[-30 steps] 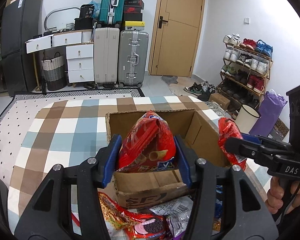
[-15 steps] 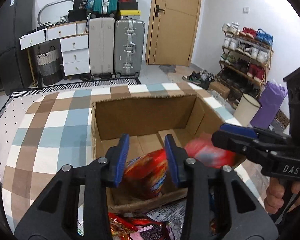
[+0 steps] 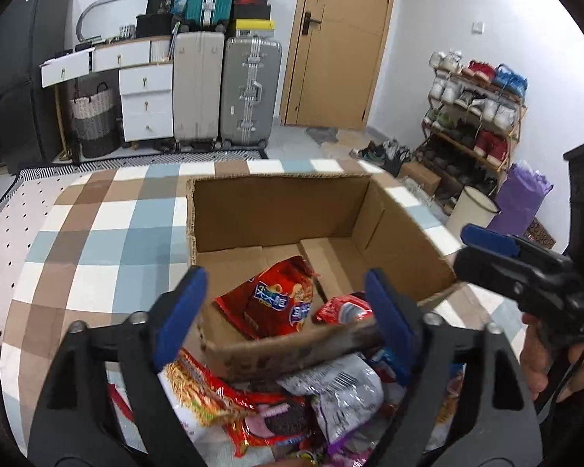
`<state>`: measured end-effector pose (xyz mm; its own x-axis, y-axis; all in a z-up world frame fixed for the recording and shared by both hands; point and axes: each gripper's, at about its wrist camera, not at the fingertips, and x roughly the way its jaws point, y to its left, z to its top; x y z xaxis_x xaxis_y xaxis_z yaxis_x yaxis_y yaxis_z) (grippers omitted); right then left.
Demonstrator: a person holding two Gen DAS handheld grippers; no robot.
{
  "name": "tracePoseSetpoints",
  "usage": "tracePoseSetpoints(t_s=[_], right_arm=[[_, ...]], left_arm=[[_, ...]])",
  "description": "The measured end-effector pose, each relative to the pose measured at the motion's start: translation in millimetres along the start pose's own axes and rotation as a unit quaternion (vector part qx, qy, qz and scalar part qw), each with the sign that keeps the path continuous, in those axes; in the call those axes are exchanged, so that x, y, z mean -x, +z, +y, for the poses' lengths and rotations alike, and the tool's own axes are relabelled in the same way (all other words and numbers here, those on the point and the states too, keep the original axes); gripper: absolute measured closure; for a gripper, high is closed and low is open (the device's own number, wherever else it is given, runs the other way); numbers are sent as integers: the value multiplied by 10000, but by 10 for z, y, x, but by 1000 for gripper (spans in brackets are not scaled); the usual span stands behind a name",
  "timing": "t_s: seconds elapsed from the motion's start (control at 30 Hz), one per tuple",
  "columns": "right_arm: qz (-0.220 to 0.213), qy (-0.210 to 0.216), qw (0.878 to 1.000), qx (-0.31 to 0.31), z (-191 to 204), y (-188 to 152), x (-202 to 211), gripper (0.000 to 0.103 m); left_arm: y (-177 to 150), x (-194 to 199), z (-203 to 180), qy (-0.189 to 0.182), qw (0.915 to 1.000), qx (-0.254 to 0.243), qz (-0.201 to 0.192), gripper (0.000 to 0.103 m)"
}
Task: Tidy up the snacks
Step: 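Open both grippers to drop the red bags into the box, then move both grippers back toward the snack pile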
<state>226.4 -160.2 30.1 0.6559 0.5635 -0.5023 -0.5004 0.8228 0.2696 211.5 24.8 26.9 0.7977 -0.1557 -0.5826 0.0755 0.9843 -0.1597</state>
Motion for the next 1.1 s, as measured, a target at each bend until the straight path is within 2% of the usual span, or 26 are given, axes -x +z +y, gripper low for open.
tracePoseSetpoints(t_s=[0.1, 0.13, 0.47, 0.63, 1.1], right_arm=[[74, -215, 9997, 24, 14, -63, 104, 0], [80, -284, 9996, 33, 16, -89, 138, 0], [312, -211, 9993, -83, 94, -378, 410, 0], [529, -112, 9985, -94, 171, -571, 485, 0], [912, -140, 9957, -49, 232, -953, 407, 1]], left_arm=[[-56, 160, -30, 210, 9998, -27, 0, 2], [-89, 218, -37, 227, 9997, -48, -45, 1], [-448, 690, -98, 506, 9985, -205, -23, 1], [-660, 835, -121, 409, 9989, -180, 106, 1], [-1012, 786, -286, 189, 9978, -376, 521, 1]])
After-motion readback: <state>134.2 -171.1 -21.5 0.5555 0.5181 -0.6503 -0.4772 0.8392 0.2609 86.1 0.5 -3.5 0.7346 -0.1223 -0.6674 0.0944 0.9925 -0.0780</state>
